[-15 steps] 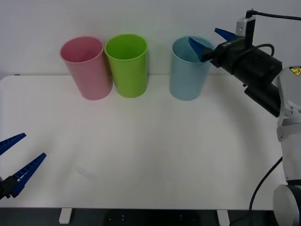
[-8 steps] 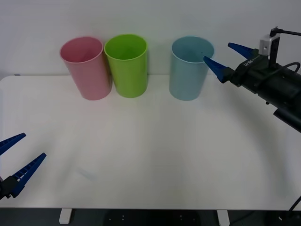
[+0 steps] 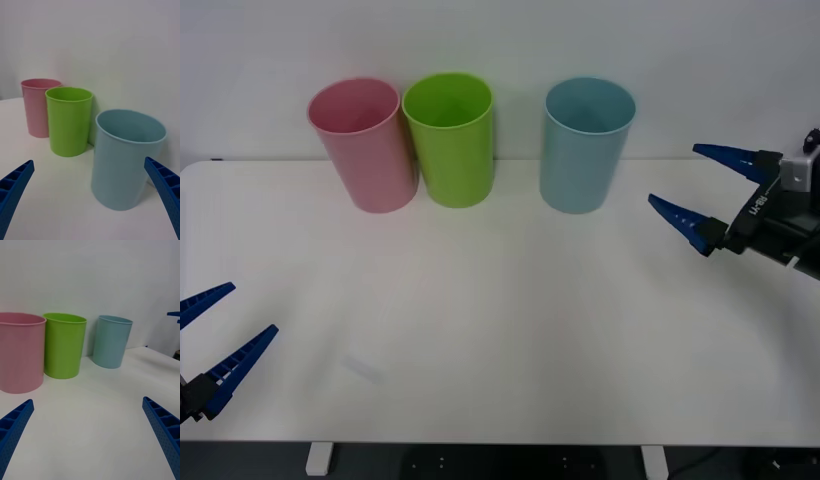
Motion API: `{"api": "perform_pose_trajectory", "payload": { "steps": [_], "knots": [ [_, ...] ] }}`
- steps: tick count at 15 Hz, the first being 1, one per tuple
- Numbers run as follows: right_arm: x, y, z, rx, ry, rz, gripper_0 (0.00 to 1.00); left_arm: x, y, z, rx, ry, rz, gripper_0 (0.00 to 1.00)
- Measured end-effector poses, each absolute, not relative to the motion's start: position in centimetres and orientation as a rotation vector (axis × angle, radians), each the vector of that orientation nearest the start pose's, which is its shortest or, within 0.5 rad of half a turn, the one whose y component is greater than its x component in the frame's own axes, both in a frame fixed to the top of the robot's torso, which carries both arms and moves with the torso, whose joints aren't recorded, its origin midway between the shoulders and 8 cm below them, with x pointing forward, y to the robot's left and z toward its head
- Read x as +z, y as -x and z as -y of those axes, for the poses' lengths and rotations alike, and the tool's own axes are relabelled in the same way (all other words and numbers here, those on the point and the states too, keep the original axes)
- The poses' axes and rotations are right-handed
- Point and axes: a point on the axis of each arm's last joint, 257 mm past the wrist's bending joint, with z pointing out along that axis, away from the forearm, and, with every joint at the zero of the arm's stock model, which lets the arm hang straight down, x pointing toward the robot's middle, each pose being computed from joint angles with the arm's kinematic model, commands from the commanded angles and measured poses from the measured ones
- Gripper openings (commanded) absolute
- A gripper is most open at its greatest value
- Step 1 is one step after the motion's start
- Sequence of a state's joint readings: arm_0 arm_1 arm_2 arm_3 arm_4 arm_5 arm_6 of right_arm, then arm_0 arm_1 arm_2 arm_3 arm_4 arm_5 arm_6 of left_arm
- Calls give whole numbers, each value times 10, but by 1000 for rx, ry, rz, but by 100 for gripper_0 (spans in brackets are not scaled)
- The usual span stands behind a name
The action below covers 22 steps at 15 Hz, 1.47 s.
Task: Grasp the object on the table and drop it into the matching bin: aluminum can to the light blue bin, PET bottle to the pink bin.
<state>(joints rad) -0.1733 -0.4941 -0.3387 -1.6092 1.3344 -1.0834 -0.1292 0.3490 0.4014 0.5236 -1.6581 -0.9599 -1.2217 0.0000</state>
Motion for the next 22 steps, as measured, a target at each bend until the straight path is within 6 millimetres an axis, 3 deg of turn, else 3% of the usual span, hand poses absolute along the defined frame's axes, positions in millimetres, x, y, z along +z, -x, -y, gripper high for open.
{"api": "perform_pose_trajectory", "payload": {
  "steps": [4,11,22],
  "knots": [
    [-114,-455,254,449,896,-1388,100,-169,-342,-330,-567,-465,-1441,100],
    [-148,-395,266,501,845,-1470,100,-169,-342,-330,-567,-465,-1441,100],
    [-189,-334,271,614,778,-1575,100,-169,-342,-330,-567,-465,-1441,100]
  ]
}}
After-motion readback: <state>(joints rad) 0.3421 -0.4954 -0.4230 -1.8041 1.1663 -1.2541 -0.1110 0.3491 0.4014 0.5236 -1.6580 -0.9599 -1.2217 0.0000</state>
